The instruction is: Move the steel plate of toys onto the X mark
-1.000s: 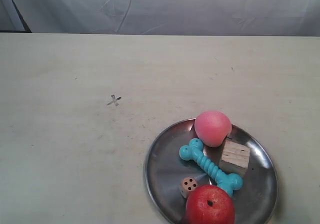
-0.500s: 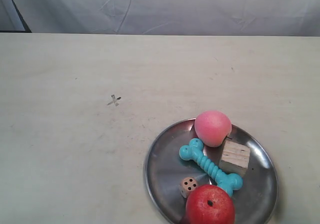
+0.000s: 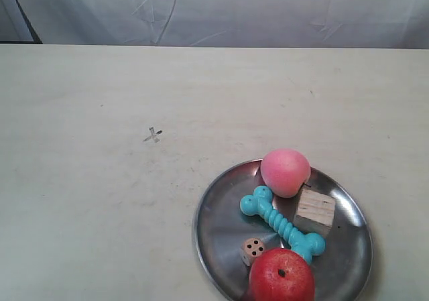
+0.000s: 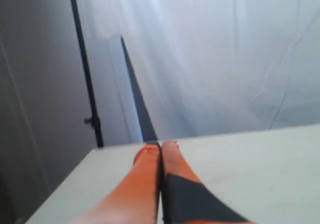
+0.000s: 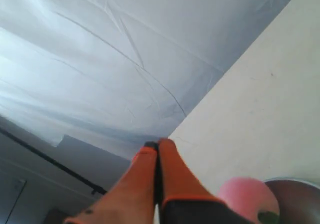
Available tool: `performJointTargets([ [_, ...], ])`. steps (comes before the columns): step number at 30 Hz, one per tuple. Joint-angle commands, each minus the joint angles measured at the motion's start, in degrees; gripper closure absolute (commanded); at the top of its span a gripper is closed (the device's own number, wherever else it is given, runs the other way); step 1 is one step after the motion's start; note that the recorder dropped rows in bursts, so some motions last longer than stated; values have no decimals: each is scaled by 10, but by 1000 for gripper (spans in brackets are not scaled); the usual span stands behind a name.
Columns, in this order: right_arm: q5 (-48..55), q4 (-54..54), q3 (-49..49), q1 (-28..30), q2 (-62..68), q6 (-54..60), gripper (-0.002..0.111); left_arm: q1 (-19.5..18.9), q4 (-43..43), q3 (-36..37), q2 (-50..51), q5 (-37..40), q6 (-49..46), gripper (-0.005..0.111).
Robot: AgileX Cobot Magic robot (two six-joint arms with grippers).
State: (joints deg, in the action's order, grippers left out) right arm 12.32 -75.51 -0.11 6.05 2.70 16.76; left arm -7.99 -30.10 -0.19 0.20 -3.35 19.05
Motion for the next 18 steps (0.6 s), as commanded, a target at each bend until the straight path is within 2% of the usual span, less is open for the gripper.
performJointTargets([
  [1,-37,-49,1,2,-2,-1,108,2,0,2,-2,-189,5,107],
  [5,-37,-136,1,2,-2,-1,108,2,0,2,-2,-347,5,107],
  [8,-37,-152,1,2,-2,-1,108,2,3,2,-2,-417,5,107],
  [11,-41,-152,1,2,-2,-1,108,2,3,2,-2,-441,5,107],
  [18,-44,-152,1,2,-2,-1,108,2,0,2,-2,-438,5,107],
])
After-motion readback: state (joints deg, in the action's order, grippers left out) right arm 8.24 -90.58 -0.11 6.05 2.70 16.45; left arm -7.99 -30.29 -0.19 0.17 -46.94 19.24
